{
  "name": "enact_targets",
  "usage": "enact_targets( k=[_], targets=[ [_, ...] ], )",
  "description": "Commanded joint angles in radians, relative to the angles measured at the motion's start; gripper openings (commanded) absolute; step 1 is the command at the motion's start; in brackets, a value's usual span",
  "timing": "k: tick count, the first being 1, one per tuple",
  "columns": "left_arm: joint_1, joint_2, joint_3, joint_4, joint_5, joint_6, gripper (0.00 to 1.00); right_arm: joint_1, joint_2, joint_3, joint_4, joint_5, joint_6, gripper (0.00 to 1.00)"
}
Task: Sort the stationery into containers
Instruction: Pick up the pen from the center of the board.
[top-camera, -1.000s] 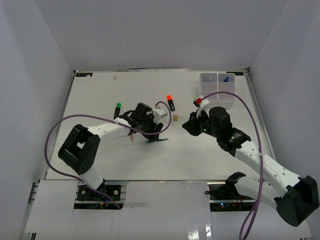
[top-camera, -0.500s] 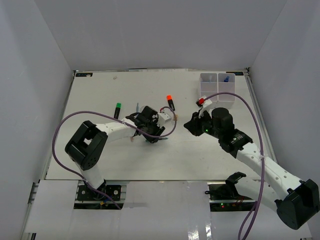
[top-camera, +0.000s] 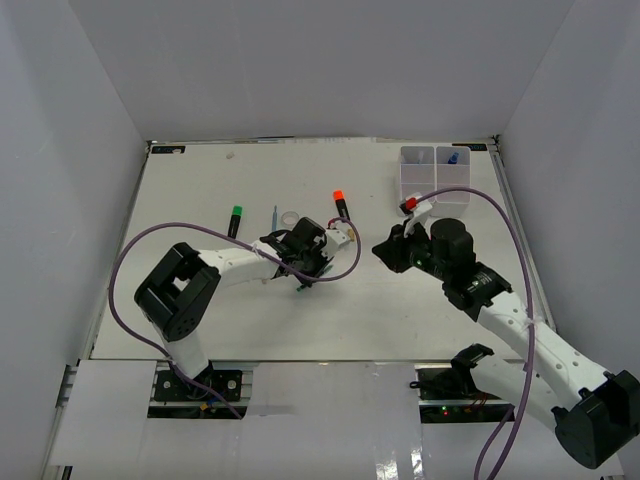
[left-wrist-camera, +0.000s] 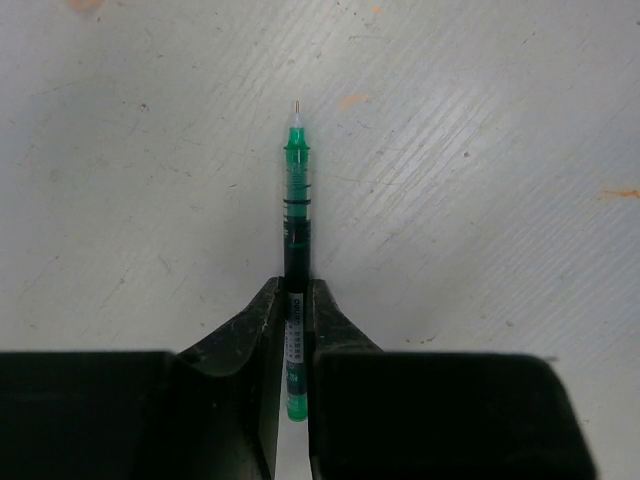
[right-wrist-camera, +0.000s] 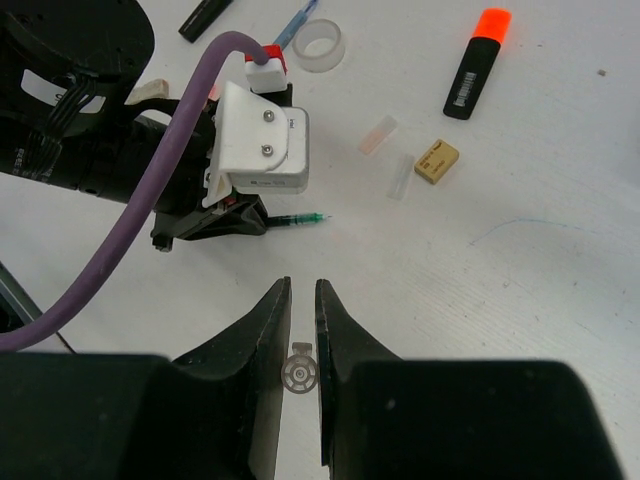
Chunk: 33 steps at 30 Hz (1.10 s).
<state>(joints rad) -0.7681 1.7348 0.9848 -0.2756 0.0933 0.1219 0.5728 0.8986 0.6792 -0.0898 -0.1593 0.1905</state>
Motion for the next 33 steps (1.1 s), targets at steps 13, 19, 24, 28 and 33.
enact_targets(
  k=[13, 19, 24, 28, 33],
  targets=[
    [-0.013, -0.262, -0.031, 0.103, 0.155, 0.028, 0.00, -0.017, -0.052, 0.109, 0.036, -0.019, 0.023, 0.08],
    [-0.010, -0.412, -0.044, 0.266, 0.274, 0.042, 0.00, -0.019, 0.000, 0.275, 0.032, -0.045, 0.023, 0.08],
    [-0.007, -0.477, -0.078, 0.447, 0.376, -0.028, 0.00, -0.019, 0.046, 0.390, 0.067, -0.074, 0.023, 0.08],
    [-0.007, -0.517, -0.103, 0.556, 0.442, -0.113, 0.00, -0.019, 0.065, 0.440, 0.130, -0.082, 0.024, 0.08],
    [-0.007, -0.537, -0.095, 0.647, 0.456, -0.160, 0.00, -0.021, 0.103, 0.507, 0.140, -0.080, 0.015, 0.08]
  ],
)
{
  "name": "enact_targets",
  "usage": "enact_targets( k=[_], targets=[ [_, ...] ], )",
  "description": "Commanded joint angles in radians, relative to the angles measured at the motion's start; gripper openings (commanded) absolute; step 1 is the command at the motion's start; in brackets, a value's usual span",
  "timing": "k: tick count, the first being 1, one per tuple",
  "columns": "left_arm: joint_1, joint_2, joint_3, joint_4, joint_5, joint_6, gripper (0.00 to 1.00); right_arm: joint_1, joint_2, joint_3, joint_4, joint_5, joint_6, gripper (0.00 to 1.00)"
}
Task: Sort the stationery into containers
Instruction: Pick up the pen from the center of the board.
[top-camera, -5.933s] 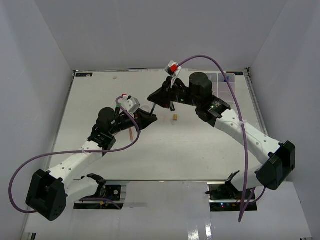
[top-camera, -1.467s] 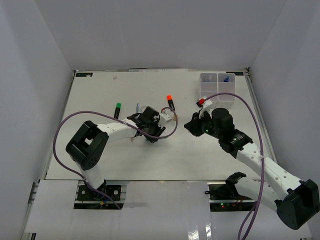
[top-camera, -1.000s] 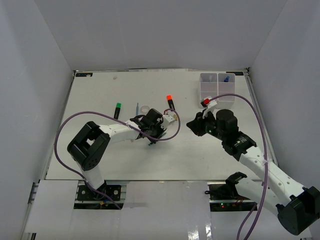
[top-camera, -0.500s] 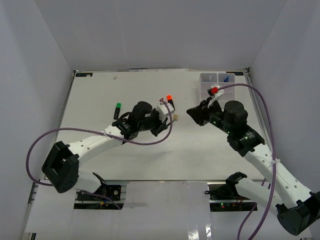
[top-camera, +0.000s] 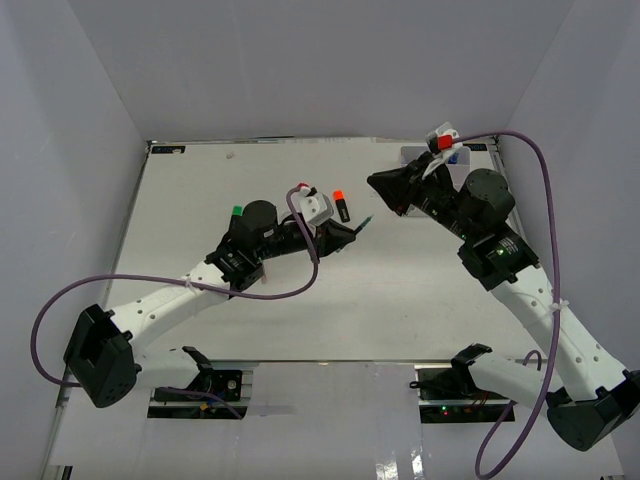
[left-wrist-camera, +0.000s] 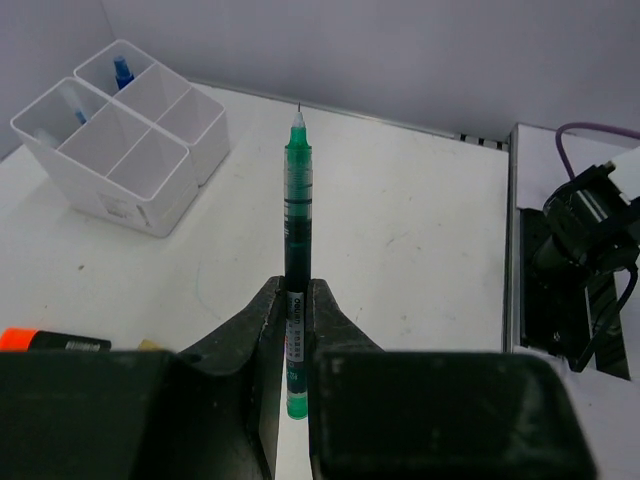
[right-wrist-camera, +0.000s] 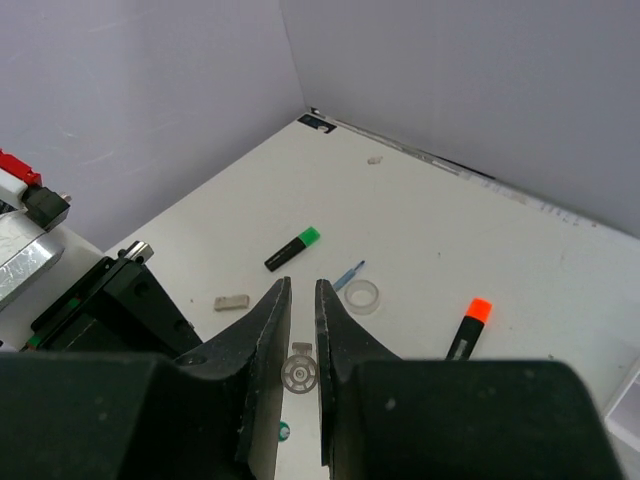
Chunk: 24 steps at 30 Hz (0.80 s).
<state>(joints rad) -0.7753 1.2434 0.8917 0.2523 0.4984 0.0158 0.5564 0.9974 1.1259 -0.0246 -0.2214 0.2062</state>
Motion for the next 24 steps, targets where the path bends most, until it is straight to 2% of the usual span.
enact_targets(
  k=[1, 8, 24],
  targets=[
    [0.001, -0.048, -0.005, 0.134, 0.052, -0.060, 0.00, -0.003, 0.007, 0.061, 0.080, -0.018, -0.002, 0.08],
    [0.001, -0.087, -0.072, 0.238, 0.045, -0.102, 0.00, -0.003, 0.032, 0.092, 0.039, -0.067, -0.010, 0.08],
    [0.005, -0.113, -0.115, 0.268, -0.012, -0.143, 0.00, -0.001, 0.038, 0.060, -0.008, -0.194, -0.001, 0.08]
  ],
)
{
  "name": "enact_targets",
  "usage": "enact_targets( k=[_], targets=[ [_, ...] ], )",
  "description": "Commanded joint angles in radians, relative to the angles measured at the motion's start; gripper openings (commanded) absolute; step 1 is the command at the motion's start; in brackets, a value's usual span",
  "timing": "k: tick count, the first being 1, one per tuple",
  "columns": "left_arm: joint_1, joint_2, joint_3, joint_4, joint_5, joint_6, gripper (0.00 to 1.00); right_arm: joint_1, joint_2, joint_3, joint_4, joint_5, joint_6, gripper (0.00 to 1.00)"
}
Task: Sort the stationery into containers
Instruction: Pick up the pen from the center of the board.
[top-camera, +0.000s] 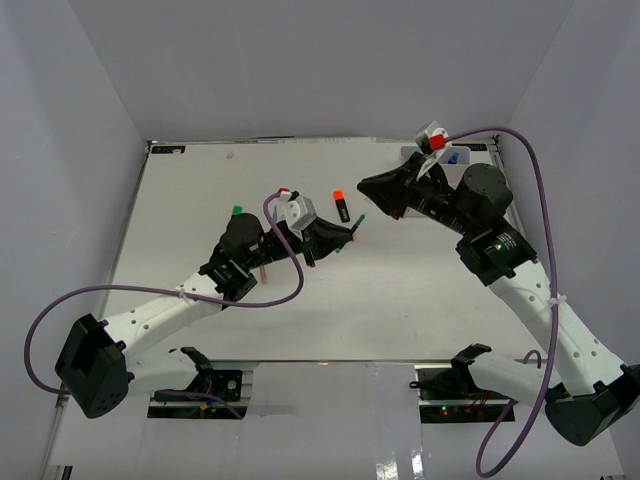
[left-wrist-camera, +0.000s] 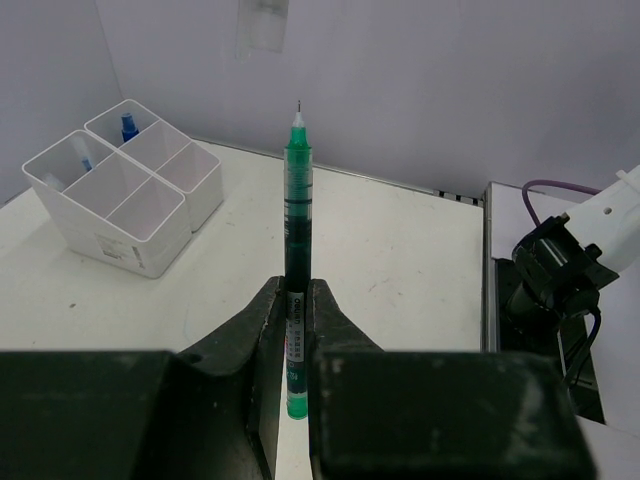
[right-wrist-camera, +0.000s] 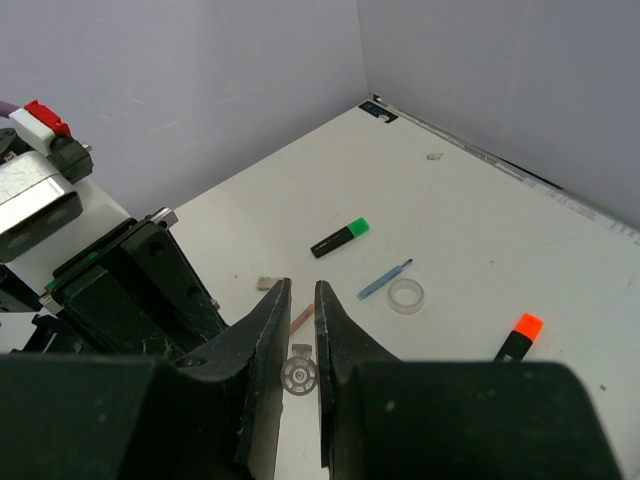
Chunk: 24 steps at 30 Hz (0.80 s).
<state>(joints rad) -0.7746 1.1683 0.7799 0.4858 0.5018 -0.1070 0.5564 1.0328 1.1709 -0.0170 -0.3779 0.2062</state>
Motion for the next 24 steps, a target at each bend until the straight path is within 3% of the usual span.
enact_targets(
  k=[1, 16, 24],
  targets=[
    [0.005, -0.038, -0.004, 0.036, -0.019, -0.022, 0.00, -0.001, 0.004, 0.009, -0.017, -0.044, -0.002, 0.08],
    [0.008, -0.024, -0.001, 0.033, -0.017, -0.034, 0.00, -0.003, 0.004, -0.028, 0.018, -0.085, 0.016, 0.08],
    [0.008, -0.013, -0.002, 0.025, -0.006, -0.034, 0.00, -0.001, -0.028, -0.045, 0.063, -0.027, 0.022, 0.08]
  ],
)
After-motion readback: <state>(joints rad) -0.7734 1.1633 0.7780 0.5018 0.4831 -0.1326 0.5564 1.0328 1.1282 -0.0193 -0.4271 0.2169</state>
